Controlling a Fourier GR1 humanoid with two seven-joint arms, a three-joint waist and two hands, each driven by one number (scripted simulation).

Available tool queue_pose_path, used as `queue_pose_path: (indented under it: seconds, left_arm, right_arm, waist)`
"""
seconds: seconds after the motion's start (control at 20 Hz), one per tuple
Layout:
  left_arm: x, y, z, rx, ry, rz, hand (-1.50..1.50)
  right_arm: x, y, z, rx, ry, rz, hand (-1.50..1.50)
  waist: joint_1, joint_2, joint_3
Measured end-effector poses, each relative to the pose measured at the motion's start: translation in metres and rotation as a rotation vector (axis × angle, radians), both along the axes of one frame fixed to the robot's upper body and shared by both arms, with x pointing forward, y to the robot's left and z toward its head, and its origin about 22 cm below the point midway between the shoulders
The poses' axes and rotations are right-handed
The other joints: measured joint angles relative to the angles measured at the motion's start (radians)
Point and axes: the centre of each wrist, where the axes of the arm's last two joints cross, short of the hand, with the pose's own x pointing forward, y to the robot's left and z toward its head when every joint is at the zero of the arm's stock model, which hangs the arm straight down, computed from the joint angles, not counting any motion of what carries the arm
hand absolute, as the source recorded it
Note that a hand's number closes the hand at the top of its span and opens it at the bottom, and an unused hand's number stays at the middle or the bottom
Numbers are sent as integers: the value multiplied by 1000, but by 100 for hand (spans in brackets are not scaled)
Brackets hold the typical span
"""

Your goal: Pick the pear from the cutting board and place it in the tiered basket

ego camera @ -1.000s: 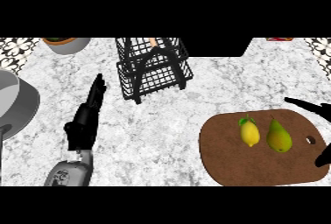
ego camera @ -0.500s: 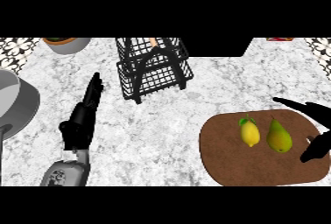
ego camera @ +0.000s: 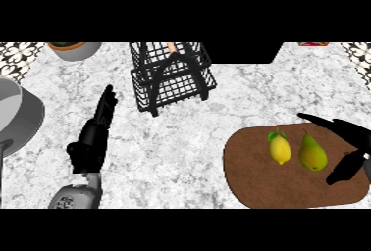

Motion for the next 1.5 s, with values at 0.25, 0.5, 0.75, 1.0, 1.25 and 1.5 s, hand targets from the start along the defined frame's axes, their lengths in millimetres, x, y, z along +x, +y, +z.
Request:
queue_pose_path:
  seconds: [0.25, 0.5, 0.75, 1.0, 1.25, 1.5]
  left_arm:
    - [-1, 0, -3, 1, 1, 2, 0]
    - [5, 0, 1, 0, -3, -5, 0]
    - [4, 1, -2, 0, 1, -5, 0]
    - [6, -6, 0, 4, 3, -46, 0]
    - [9, -11, 0, 7, 4, -63, 0]
    - [13, -17, 5, 5, 6, -70, 0]
  right_arm:
    - [-7, 3, -12, 32, -13, -36, 150]
    - [-2, 11, -18, 5, -136, -51, 150]
    - [5, 50, -21, -110, -240, -7, 150]
    - [24, 159, -11, -389, -307, 146, 150]
    - [14, 269, -5, -584, -375, 162, 150]
    - [-11, 336, 15, -692, -463, 72, 150]
  waist:
    - [-1, 0, 0]
    - [0, -3, -4]
    - [-1, -6, -10]
    - [48, -14, -19]
    - [65, -11, -13]
    - [70, -7, -4]
